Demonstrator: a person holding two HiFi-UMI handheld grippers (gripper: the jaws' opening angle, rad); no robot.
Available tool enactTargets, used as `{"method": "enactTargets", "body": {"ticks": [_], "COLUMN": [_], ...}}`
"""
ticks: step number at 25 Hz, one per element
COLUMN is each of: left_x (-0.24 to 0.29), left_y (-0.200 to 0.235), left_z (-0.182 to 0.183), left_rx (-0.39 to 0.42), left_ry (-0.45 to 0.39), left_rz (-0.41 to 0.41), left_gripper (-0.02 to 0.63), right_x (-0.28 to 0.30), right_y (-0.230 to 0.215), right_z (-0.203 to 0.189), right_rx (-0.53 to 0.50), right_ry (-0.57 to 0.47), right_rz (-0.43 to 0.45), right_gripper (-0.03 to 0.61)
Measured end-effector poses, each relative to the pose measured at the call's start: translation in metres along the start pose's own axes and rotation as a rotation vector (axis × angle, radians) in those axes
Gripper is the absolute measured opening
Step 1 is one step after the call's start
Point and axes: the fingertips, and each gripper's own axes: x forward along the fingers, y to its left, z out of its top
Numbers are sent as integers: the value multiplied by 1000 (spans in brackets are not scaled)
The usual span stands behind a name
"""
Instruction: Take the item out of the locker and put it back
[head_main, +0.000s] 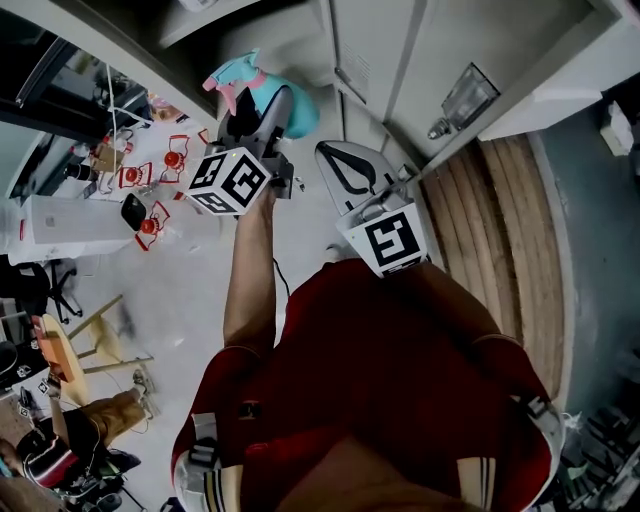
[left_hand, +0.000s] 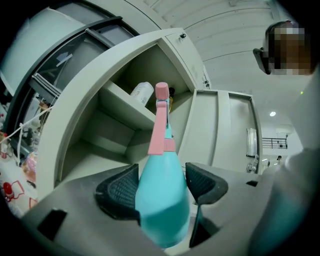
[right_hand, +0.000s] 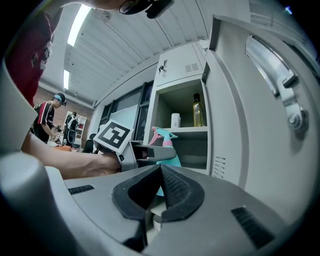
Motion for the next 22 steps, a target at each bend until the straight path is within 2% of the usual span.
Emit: {"method": "enactTargets", "body": {"ticks": [10, 22], "left_x": [-15, -32], "left_y": [-13, -12], "left_z": [-22, -53], "left_rx": [114, 91], "left_ry": [16, 30], "left_rz": [0, -5], "left_gripper": [301, 301], "right_x": [-3, -3], "right_y": [-3, -3], "right_z": [-13, -24], "right_rx": [28, 25], "right_ry": [41, 56], "right_rz": [-21, -33], "right_gripper": [-3, -3]}}
